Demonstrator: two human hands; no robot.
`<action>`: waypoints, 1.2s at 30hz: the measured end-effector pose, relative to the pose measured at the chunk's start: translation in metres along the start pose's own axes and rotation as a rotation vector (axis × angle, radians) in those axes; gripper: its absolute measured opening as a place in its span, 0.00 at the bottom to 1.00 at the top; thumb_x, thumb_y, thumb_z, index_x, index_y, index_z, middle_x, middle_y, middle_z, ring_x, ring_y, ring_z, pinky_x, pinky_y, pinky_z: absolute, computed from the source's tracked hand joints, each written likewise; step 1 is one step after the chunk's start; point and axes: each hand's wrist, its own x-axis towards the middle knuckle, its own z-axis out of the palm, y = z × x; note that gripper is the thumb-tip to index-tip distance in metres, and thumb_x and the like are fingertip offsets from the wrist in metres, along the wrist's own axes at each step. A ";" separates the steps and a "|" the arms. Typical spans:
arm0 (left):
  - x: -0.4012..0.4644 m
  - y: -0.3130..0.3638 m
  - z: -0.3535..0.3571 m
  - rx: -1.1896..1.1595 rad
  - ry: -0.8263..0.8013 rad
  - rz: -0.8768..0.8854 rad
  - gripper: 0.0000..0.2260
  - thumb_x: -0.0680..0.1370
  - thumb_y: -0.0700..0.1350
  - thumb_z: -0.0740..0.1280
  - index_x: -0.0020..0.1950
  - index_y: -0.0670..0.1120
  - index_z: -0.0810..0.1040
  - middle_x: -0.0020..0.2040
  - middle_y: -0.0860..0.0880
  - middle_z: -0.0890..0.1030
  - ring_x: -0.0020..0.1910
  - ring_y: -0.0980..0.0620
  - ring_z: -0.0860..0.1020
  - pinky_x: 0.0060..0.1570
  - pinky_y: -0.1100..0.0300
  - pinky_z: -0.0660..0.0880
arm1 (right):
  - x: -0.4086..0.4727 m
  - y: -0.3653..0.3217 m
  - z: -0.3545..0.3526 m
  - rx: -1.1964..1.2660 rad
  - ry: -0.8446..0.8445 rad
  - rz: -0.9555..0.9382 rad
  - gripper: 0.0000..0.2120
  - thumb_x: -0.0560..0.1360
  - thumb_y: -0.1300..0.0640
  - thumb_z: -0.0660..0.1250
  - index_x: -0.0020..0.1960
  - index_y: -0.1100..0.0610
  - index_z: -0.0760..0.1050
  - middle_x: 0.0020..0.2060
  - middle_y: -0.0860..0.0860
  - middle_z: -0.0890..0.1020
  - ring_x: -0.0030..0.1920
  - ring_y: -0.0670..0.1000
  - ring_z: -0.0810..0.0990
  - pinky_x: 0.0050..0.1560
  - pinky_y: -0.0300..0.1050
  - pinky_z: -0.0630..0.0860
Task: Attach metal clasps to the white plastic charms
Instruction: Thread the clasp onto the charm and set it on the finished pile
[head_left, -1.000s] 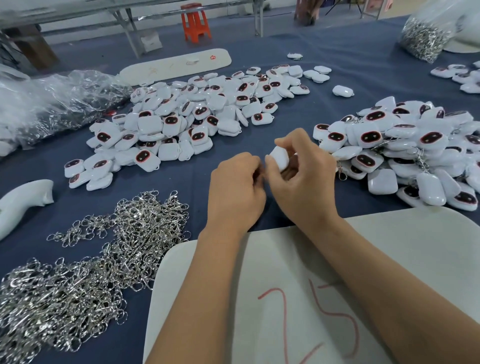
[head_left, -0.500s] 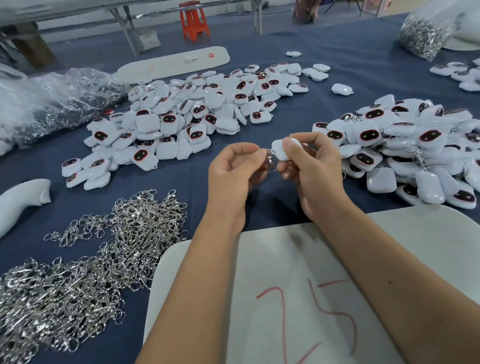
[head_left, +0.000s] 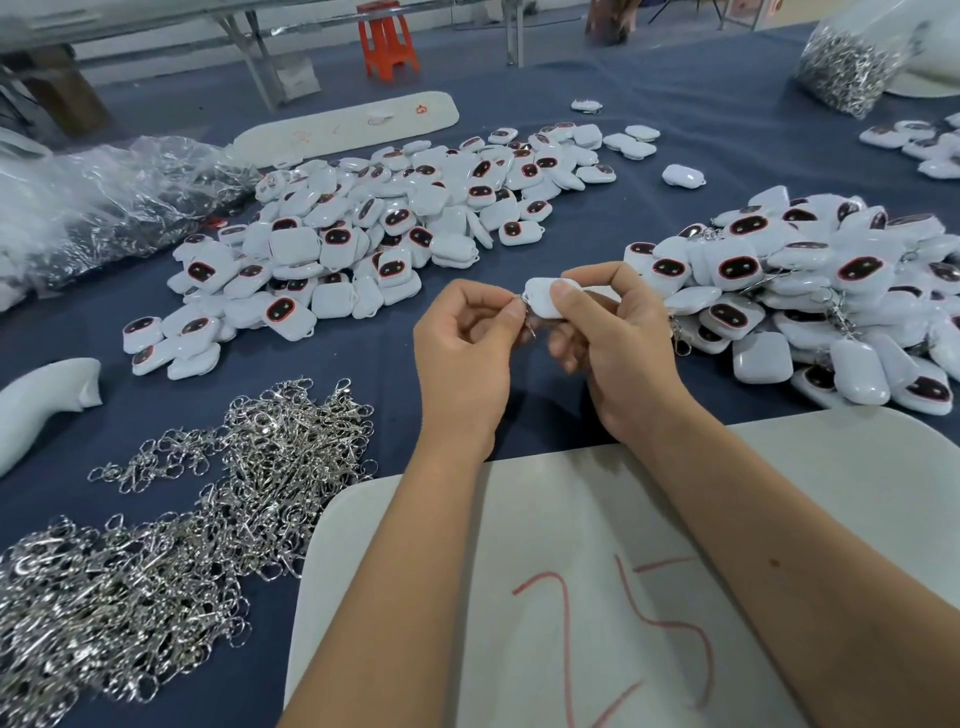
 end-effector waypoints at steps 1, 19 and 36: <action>0.000 0.000 0.000 -0.006 0.027 0.018 0.07 0.77 0.32 0.71 0.44 0.43 0.80 0.36 0.47 0.84 0.37 0.52 0.82 0.43 0.57 0.80 | 0.001 0.001 0.000 -0.022 -0.001 0.017 0.03 0.82 0.62 0.69 0.55 0.59 0.76 0.33 0.54 0.81 0.24 0.49 0.73 0.24 0.39 0.67; -0.001 -0.004 0.000 0.944 -0.028 0.428 0.04 0.74 0.36 0.69 0.40 0.44 0.81 0.38 0.47 0.79 0.37 0.45 0.75 0.39 0.50 0.70 | -0.006 0.008 0.003 -0.539 0.111 -0.258 0.02 0.76 0.60 0.72 0.48 0.55 0.80 0.29 0.54 0.81 0.27 0.54 0.76 0.34 0.44 0.74; 0.000 0.001 -0.007 0.446 -0.064 0.168 0.07 0.78 0.36 0.69 0.44 0.45 0.83 0.38 0.53 0.83 0.39 0.55 0.80 0.43 0.61 0.75 | 0.001 0.002 -0.002 0.014 0.015 0.010 0.05 0.82 0.64 0.67 0.56 0.62 0.81 0.30 0.54 0.78 0.24 0.48 0.71 0.23 0.37 0.65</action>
